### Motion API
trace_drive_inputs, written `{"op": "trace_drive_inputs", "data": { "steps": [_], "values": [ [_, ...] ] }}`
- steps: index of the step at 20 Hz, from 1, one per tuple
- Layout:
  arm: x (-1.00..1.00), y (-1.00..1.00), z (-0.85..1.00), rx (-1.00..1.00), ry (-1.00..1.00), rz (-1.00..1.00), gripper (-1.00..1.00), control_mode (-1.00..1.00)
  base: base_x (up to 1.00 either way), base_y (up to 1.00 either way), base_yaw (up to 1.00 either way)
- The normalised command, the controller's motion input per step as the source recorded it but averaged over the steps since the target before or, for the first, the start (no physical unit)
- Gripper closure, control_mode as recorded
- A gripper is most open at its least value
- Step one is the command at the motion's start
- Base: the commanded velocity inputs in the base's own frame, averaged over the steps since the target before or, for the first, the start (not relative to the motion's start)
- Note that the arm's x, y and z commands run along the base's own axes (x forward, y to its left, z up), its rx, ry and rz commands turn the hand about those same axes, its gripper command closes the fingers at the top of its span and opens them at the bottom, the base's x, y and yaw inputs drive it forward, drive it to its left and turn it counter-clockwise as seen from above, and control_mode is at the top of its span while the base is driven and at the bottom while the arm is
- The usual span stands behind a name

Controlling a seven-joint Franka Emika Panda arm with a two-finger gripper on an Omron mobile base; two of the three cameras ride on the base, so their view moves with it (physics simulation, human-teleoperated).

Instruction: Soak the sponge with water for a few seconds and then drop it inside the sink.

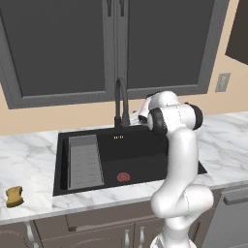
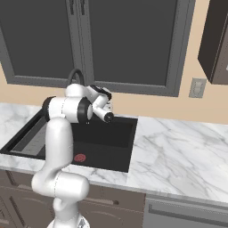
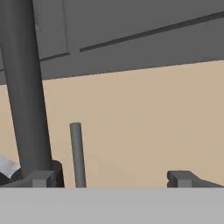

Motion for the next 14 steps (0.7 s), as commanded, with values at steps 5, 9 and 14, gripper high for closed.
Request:
{"op": "trace_drive_inputs", "data": {
  "steps": [5,9,14],
  "values": [
    [0.26,0.00,-0.10,0.00,0.00,0.00,-1.00,-1.00,0.00,0.00,0.00],
    [0.23,0.00,-0.06,0.00,0.00,0.00,-1.00,-1.00,0.00,0.00,0.00],
    [0.23,0.01,-0.03,0.00,0.00,0.00,-1.00,-1.00,0.00,0.00,0.00]
  ]
}}
